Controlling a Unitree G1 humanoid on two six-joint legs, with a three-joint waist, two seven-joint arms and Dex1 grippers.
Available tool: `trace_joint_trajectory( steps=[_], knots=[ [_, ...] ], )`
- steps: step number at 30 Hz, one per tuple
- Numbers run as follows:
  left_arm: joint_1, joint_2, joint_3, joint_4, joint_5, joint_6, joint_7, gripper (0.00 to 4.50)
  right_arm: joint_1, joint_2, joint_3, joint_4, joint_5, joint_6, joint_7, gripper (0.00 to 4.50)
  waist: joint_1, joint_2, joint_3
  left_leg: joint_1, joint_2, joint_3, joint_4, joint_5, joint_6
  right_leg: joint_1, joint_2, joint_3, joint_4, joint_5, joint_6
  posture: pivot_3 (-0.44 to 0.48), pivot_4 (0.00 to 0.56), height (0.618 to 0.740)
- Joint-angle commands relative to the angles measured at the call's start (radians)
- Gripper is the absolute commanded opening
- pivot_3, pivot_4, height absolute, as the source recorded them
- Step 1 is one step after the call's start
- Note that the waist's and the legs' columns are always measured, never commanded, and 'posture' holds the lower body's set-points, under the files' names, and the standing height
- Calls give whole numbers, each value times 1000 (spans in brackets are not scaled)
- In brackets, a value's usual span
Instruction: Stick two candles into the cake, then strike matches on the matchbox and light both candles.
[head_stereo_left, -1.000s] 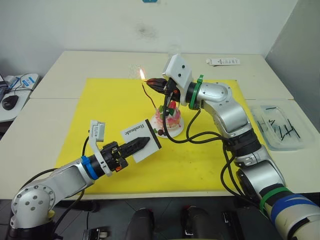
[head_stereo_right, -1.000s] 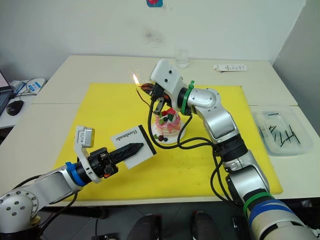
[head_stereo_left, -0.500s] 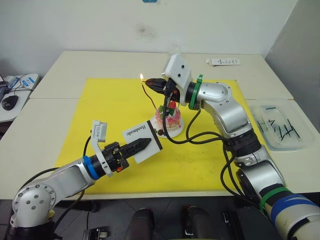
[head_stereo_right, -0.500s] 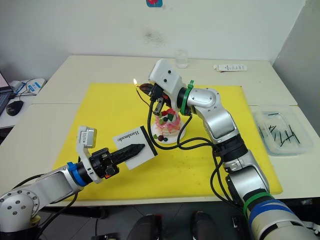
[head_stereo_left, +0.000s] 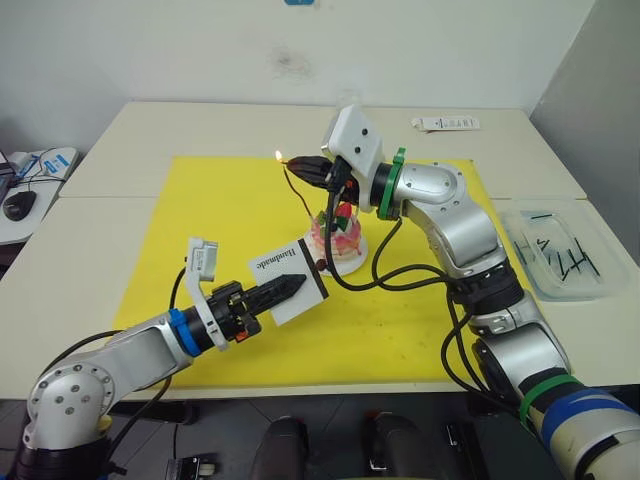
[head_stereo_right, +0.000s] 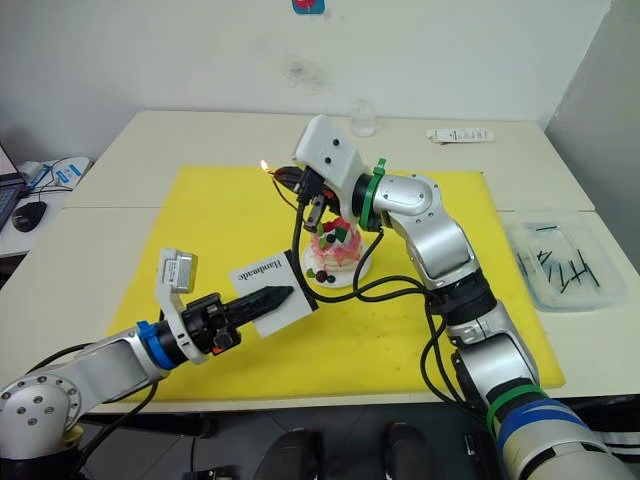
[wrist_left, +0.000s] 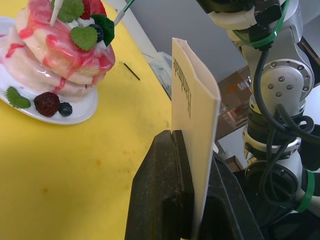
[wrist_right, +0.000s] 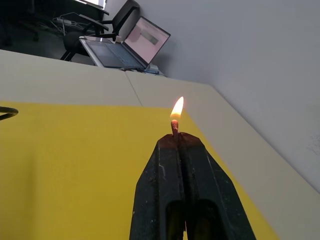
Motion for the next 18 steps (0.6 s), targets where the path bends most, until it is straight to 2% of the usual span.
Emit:
trace_joint_trajectory(
  steps=[1,18],
  knots=[
    [-12,9,-1,-14,-13,-15,-18,0,-3,-1,-5,-38,0,-4,-2,20,0,0,0,0,0,0,0,0,0,0,0,0,0,0,0,0,150,740],
    [-21,12,-9,-5,-8,-12,-32,0,6,5,0,-14,-3,-1,-5,20,0,0,0,0,0,0,0,0,0,0,0,0,0,0,0,0,150,740]
  ],
)
